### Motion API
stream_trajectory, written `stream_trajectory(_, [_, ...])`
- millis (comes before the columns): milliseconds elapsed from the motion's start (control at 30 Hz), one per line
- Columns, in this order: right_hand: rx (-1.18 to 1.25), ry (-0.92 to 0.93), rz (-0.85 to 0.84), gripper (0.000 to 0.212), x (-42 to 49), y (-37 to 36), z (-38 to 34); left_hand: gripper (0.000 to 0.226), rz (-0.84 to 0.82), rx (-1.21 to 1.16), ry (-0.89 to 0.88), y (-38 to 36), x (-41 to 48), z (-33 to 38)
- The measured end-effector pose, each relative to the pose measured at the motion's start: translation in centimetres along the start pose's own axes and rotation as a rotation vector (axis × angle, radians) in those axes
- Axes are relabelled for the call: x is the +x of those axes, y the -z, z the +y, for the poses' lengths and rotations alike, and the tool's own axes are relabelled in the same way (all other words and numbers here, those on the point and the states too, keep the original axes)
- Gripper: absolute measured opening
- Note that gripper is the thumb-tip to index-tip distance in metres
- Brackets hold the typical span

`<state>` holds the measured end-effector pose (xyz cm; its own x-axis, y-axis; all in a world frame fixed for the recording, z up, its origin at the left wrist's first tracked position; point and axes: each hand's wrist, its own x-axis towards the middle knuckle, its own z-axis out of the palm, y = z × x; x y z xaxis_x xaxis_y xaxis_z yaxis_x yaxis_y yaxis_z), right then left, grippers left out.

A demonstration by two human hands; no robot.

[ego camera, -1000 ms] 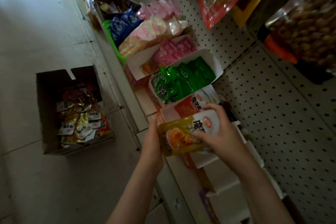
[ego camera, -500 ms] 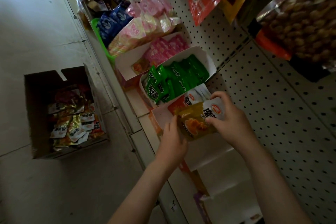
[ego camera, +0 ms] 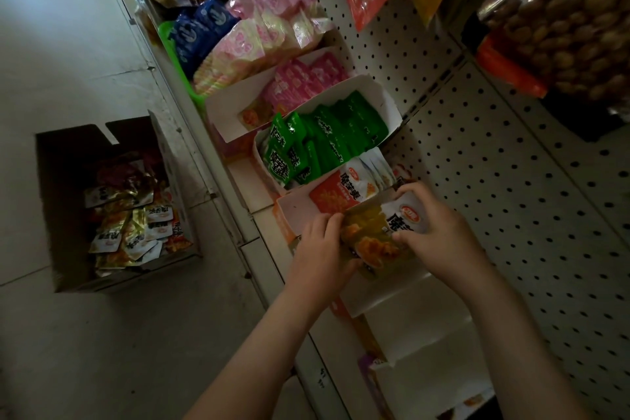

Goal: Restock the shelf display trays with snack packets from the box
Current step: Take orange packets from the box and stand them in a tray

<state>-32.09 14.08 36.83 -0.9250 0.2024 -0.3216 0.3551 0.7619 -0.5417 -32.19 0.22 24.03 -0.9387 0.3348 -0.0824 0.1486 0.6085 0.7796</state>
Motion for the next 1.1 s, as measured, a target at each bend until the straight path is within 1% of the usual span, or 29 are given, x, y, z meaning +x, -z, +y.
stream_trajectory(133, [0.008,-0.02,0.047,0.043,-0.2,-0.6,0.2,0.069,0.022,0.069,-0.038,0.0,0.1,0.0])
stream_trajectory(200, [0.006,-0.068,0.078,0.044,0.4,-1.1,0.4,0.062,0.056,0.132,-0.055,-0.2,0.3,0.0])
stream_trajectory(267, [0.0,-0.134,0.103,0.048,1.3,-1.5,0.6,0.06,0.076,0.172,-0.06,-0.4,0.2,0.2])
stream_trajectory(300, [0.002,-0.159,0.112,0.05,1.7,-1.6,0.7,0.063,0.042,0.162,-0.047,-0.5,0.2,0.3])
stream_trajectory(400, [-0.004,-0.186,0.13,0.052,2.6,-2.0,0.8,0.087,-0.187,0.155,0.021,-0.8,0.3,0.1])
stream_trajectory(467, [0.0,-0.21,0.15,0.052,3.1,-2.2,0.9,0.1,-0.24,0.086,0.064,-0.7,0.4,0.4])
stream_trajectory(500, [0.012,-0.231,0.166,0.051,3.3,-2.3,1.0,0.101,-0.251,0.05,0.082,-0.5,0.5,0.8])
stream_trajectory(533, [0.025,-0.253,0.187,0.049,3.5,-2.4,1.1,0.097,-0.254,0.03,0.088,-0.5,0.5,1.0])
stream_trajectory(567, [0.037,-0.272,0.216,0.045,3.7,-2.4,1.2,0.087,-0.23,0.007,0.085,-0.6,0.4,1.0])
stream_trajectory(633, [0.052,-0.294,0.291,0.039,4.0,-2.6,1.3,0.056,-0.084,-0.109,0.106,-0.9,-0.1,0.6])
stream_trajectory(700, [0.031,-0.267,0.304,0.042,4.2,-3.0,1.3,0.027,0.034,-0.166,0.182,-1.0,-0.6,0.0])
stream_trajectory(733, [0.001,-0.235,0.269,0.047,4.2,-3.4,1.2,0.02,0.045,-0.145,0.218,-1.0,-0.7,-0.3])
stream_trajectory(800, [-0.052,-0.163,0.186,0.053,4.0,-4.2,1.3,0.014,0.004,-0.075,0.249,-1.2,-0.2,-0.3])
stream_trajectory(900, [-0.062,-0.071,0.118,0.056,3.6,-5.1,1.7,0.022,-0.145,0.052,0.186,-1.9,1.2,0.2])
stream_trajectory(967, [-0.089,-0.023,0.097,0.058,3.5,-5.2,1.9,0.03,-0.231,0.077,0.149,-2.4,1.6,0.1])
stream_trajectory(1100, [-0.194,0.117,0.063,0.06,3.5,-5.3,2.4,0.04,-0.304,0.086,0.14,-2.7,1.3,-0.7])
